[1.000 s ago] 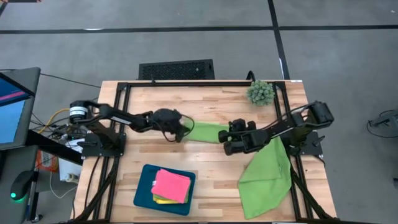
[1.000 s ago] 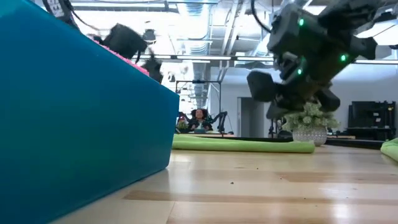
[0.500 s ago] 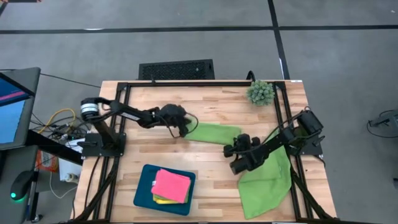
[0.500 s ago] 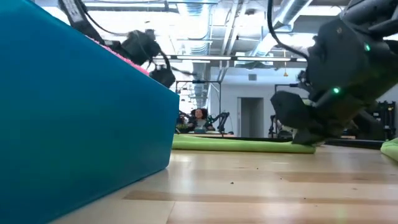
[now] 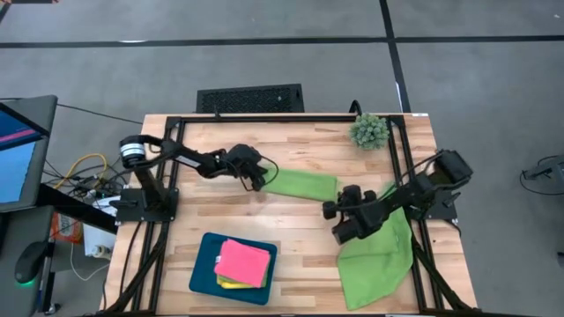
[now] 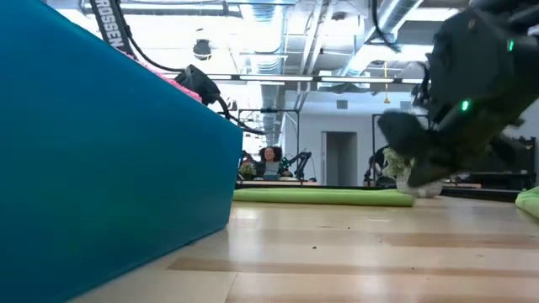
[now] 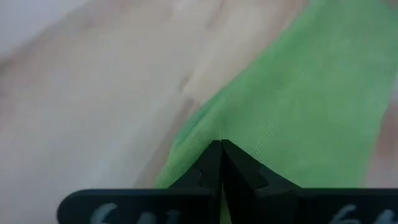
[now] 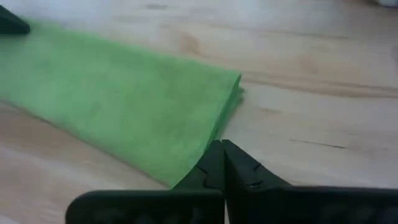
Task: Fold microfiber towels
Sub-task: Fold the top green microfiber towel on the table
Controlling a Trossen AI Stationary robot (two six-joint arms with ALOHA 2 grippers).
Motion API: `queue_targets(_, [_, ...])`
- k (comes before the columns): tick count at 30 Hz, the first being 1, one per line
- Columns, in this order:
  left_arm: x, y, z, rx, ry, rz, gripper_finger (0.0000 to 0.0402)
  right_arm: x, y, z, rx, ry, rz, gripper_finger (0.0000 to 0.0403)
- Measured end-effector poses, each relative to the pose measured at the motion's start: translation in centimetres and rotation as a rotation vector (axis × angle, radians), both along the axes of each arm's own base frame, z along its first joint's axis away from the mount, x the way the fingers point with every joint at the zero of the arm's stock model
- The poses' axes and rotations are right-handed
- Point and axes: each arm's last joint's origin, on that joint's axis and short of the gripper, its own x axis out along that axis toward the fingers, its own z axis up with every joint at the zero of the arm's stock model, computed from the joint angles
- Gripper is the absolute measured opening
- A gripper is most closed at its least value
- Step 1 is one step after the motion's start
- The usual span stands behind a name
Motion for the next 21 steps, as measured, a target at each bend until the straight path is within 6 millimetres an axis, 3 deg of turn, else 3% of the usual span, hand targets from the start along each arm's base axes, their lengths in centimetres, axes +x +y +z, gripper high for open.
queue_targets(6, [-1.1,0.3,4.6,-0.058,-0.134,0.106,0.0,-1.6,-0.7,3.4,0.052,-0.093,-0.082,0.0024])
queue_targets(11, [0.0,-1.1,7.1,-0.109,-0.351,0.121,0.0,-1.4,-0.6,3.8,0.065,-0.113,-0.06,0.0026])
queue_targets(14, [1.7,-2.6,7.1,-0.123,-0.476,0.091,0.0,-1.3,-0.5,3.2,0.095,-0.164,-0.137,0.0032])
queue_targets(21, [4.7,-6.3,4.2,-0.194,-0.404,0.105,0.0,-1.0,-0.1,2.8,0.174,-0.278,-0.236,0.0107])
